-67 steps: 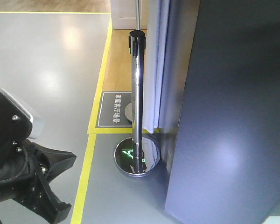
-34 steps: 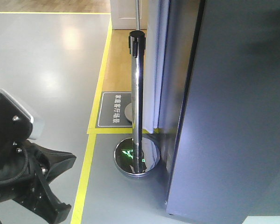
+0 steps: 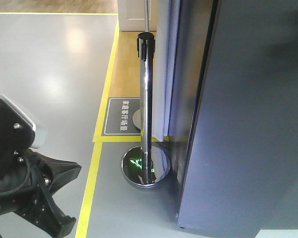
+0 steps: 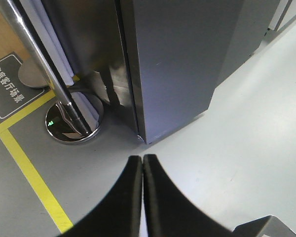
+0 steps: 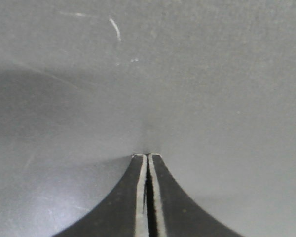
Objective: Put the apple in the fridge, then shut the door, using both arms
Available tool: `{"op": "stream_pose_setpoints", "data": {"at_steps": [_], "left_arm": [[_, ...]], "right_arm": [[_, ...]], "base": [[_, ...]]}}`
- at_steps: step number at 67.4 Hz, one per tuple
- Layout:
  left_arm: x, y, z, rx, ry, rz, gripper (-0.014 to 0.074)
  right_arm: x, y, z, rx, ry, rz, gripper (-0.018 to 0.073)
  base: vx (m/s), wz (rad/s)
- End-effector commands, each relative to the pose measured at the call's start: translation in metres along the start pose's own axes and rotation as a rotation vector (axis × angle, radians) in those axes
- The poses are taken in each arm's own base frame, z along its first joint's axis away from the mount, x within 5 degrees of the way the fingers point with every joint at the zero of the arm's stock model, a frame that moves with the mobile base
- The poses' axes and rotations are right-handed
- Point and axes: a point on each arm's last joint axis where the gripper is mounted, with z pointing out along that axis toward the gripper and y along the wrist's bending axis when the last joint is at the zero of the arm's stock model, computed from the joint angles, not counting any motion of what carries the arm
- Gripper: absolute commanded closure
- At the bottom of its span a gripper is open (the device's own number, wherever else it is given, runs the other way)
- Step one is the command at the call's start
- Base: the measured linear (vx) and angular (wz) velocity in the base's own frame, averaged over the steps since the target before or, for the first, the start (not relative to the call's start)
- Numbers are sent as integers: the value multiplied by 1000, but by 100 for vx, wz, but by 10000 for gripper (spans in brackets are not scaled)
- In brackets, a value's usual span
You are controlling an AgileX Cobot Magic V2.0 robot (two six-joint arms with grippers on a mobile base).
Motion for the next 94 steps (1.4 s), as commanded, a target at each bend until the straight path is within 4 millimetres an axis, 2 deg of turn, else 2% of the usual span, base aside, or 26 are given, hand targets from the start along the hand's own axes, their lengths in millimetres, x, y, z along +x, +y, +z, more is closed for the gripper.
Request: {"op": "stream_pose_setpoints", "data": {"at_steps": [1, 14, 42, 54, 61, 73, 87, 94], "left_arm": [[-13, -1, -8, 15, -102, -7, 602], [-13, -1, -8, 15, -102, -7, 602], [-13, -1, -8, 15, -101, -7, 602], [-13, -1, -8, 15, -101, -7, 602], [-13, -1, -8, 15, -101, -7, 602], [-13, -1, -8, 15, -101, -7, 602], [-13, -1, -8, 15, -101, -7, 602], [-13, -1, -8, 15, -101, -7, 602]], "right_arm": [[-32, 4, -4, -67, -215, -20, 561], [-36, 1, 19, -36, -175, -15, 561], [-32, -4, 16, 27, -61, -9, 561], [-34, -1, 5, 38, -1, -87, 561], [-32, 7, -2, 1, 64, -149, 561], [-23, 21, -11, -143, 203, -89, 561], [-36, 34, -50, -321, 205, 4, 561], [-29, 33, -75, -328, 210, 30, 561]], "base": [[0, 0], [0, 0], [0, 0], [0, 0], [0, 0], [0, 0], [0, 0], [0, 0]]}}
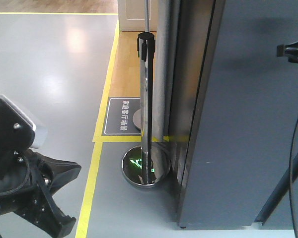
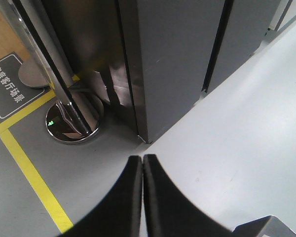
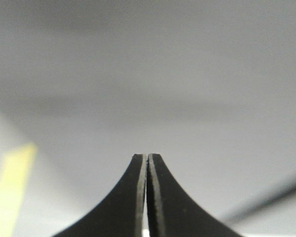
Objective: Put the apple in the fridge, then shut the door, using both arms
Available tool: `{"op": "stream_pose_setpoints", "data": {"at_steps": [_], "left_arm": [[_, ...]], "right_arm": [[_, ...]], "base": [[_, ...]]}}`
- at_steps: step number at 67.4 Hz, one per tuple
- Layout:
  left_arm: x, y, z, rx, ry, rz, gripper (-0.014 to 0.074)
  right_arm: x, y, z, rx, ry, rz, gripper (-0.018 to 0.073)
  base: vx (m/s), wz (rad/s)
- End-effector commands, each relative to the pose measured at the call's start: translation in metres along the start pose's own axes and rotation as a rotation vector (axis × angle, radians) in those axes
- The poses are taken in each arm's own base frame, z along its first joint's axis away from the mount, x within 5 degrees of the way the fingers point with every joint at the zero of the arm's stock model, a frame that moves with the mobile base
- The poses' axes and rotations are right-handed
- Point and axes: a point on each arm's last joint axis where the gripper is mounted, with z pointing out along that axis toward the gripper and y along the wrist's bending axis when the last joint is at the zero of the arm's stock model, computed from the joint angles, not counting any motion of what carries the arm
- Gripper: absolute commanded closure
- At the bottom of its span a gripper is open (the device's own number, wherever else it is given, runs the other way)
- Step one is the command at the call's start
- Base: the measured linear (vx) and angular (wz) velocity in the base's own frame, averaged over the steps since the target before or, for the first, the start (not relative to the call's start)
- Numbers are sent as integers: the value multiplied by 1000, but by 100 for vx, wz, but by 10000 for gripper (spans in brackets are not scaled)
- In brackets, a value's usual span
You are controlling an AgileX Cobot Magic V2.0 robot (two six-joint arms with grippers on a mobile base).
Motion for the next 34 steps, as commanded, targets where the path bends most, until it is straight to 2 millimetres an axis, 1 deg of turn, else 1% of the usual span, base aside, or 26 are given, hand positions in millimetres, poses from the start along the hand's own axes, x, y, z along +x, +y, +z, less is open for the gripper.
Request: {"op": "stream_pose_setpoints", "data": {"at_steps": [1, 12, 13, 22, 34], "left_arm": [[-13, -1, -8, 15, -101, -7, 602], [-13, -1, -8, 15, -101, -7, 602], [-13, -1, -8, 15, -101, -7, 602], [-13, -1, -8, 15, -101, -7, 602], [-13, -1, -8, 15, -101, -7, 602]], "right_arm": [[-8, 10, -44, -2, -129, 3, 561], [28, 16, -74, 27, -109, -5, 561], [31, 17, -80, 32, -115, -11, 561], [60, 24, -110, 72, -90, -8, 561], [91, 42, -152, 135, -61, -76, 561]], "base": [[0, 0], [0, 0], [0, 0], [0, 0], [0, 0]]}}
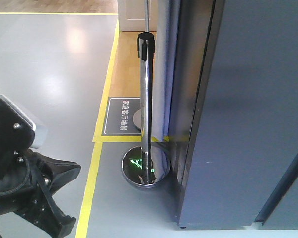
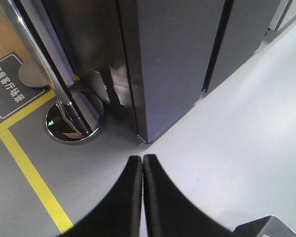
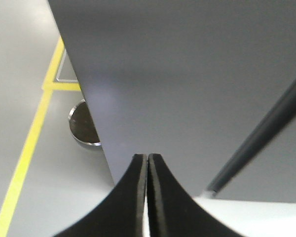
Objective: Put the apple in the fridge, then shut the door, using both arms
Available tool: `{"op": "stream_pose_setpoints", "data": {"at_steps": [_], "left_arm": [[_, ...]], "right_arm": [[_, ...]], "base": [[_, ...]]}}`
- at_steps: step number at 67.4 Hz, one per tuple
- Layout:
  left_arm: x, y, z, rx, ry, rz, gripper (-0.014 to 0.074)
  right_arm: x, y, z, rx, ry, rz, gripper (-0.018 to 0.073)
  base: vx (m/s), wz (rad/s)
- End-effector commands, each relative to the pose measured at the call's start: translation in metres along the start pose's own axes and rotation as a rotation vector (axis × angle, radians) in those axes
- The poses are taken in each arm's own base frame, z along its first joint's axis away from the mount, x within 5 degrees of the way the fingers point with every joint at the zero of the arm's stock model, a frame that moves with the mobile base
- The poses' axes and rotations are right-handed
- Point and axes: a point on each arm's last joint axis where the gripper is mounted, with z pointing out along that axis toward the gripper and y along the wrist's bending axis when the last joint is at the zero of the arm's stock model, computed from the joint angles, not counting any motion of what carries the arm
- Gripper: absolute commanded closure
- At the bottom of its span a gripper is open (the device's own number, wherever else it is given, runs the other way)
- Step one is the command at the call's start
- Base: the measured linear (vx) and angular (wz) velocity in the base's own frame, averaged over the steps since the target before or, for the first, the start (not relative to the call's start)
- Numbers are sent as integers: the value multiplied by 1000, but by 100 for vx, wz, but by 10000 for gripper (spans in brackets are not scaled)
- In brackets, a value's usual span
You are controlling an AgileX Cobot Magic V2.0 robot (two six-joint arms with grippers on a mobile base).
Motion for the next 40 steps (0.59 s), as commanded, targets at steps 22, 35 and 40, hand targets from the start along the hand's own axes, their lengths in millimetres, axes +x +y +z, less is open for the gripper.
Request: {"op": "stream_pose_setpoints", "data": {"at_steps": [22, 35, 40], "left_arm": [[-13, -1, -8, 15, -101, -7, 602], [-13, -1, -8, 15, -101, -7, 602], [-13, -1, -8, 15, -101, -7, 602]], "right_arm": [[68, 9, -93, 63, -55, -112, 561], [104, 4, -125, 27, -84, -90, 561], [118, 4, -136, -1, -65, -107, 561]], "base": [[0, 0], [0, 0], [0, 0]]}}
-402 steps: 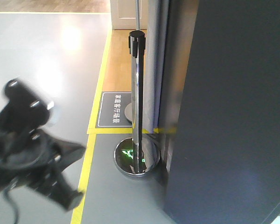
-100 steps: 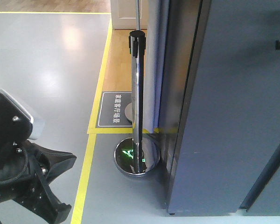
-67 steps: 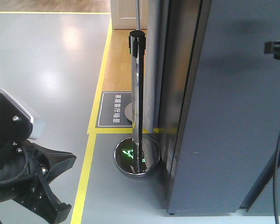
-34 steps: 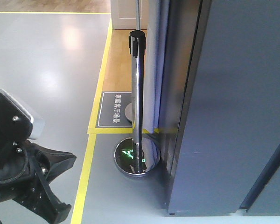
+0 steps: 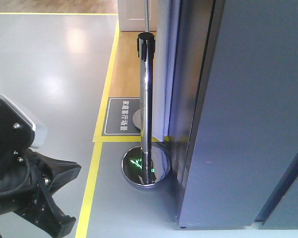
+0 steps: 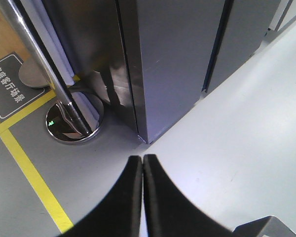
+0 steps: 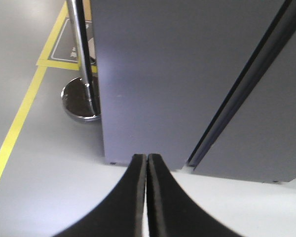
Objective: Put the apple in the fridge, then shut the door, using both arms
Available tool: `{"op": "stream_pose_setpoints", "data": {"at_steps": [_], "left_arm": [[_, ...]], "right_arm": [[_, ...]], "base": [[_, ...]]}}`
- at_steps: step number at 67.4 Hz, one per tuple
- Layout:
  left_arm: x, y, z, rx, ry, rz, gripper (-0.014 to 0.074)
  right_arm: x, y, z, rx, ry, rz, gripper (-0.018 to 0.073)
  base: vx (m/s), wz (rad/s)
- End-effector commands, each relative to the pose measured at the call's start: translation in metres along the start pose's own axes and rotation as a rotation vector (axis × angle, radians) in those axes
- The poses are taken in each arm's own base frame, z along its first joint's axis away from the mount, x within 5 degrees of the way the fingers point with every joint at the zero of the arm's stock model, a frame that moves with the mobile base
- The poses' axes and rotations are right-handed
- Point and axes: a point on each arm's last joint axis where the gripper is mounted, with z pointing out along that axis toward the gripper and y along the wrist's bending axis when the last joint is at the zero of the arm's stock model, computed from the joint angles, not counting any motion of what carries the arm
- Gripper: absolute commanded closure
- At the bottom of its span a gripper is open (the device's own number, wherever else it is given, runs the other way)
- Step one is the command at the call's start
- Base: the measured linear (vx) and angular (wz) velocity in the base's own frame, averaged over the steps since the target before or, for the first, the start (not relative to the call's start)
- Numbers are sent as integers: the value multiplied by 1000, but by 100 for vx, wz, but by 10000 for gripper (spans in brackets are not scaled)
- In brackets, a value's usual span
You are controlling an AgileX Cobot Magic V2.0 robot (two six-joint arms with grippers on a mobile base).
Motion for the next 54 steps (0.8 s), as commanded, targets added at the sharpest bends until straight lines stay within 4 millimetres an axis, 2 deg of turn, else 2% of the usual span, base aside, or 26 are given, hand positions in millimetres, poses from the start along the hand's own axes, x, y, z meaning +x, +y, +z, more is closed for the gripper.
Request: {"op": "stream_pose_setpoints", "data": {"at_steps": [1, 9, 20, 54], "left_arm": [[-13, -1, -8, 15, -101, -7, 602], [-13, -1, -8, 15, -101, -7, 602], [-13, -1, -8, 15, -101, -7, 602], [-13, -1, -8, 15, -101, -7, 602]], "right_arm": [[6, 0, -14, -29, -34, -29, 561], [20, -1, -25, -35, -20, -25, 561], [29, -3, -31, -30, -20, -20, 561], [30, -3, -32, -32, -18, -16, 561]], "base": [[0, 0], [0, 0], [0, 0], [0, 0]]}}
